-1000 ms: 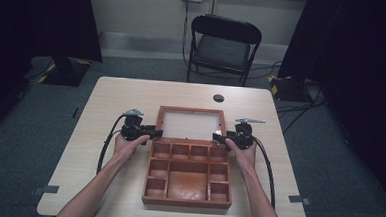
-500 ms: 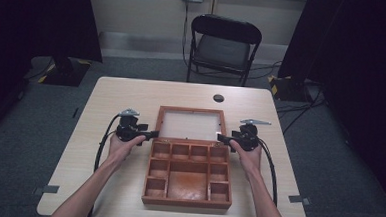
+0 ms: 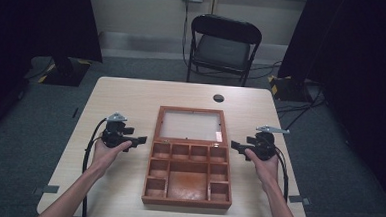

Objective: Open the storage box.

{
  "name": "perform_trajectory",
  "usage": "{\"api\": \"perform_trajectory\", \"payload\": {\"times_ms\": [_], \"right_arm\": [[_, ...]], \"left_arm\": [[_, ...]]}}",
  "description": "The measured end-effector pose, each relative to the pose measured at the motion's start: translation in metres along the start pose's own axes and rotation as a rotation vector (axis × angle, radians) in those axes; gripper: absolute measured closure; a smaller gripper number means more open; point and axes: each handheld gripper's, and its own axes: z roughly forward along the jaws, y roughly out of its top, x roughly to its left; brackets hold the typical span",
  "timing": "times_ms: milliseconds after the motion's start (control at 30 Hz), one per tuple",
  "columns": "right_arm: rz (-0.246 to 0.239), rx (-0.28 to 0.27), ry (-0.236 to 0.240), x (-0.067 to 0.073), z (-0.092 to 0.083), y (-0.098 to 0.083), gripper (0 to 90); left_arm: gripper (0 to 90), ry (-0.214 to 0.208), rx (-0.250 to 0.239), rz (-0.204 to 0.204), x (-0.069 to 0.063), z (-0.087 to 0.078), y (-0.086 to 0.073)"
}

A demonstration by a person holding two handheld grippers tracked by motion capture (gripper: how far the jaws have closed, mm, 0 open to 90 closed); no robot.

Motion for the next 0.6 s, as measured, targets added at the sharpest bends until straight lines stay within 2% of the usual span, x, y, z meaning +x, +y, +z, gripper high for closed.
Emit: {"api": "perform_trajectory", "payload": {"times_ms": [267,500,567,600], "right_arm": [[-0.017,0.024,-0.023,0.001,-0.021,-0.015,15.9],[-0.022,0.043,-0.037,0.004,-0.037,-0.031,16.5],[-0.029,0.043,-0.048,0.005,-0.042,-0.036,16.5],[-0.028,0.05,-0.051,0.005,-0.043,-0.038,16.5]], "left_arm": [[22.2,0.039,0.013,0.006,0.004,-0.018,-0.019],[19.9,0.066,0.055,0.003,0.005,-0.031,-0.037],[19.1,0.074,0.067,0.021,0.004,-0.035,-0.042],[18.8,0.075,0.068,0.012,0.004,-0.037,-0.046]]}}
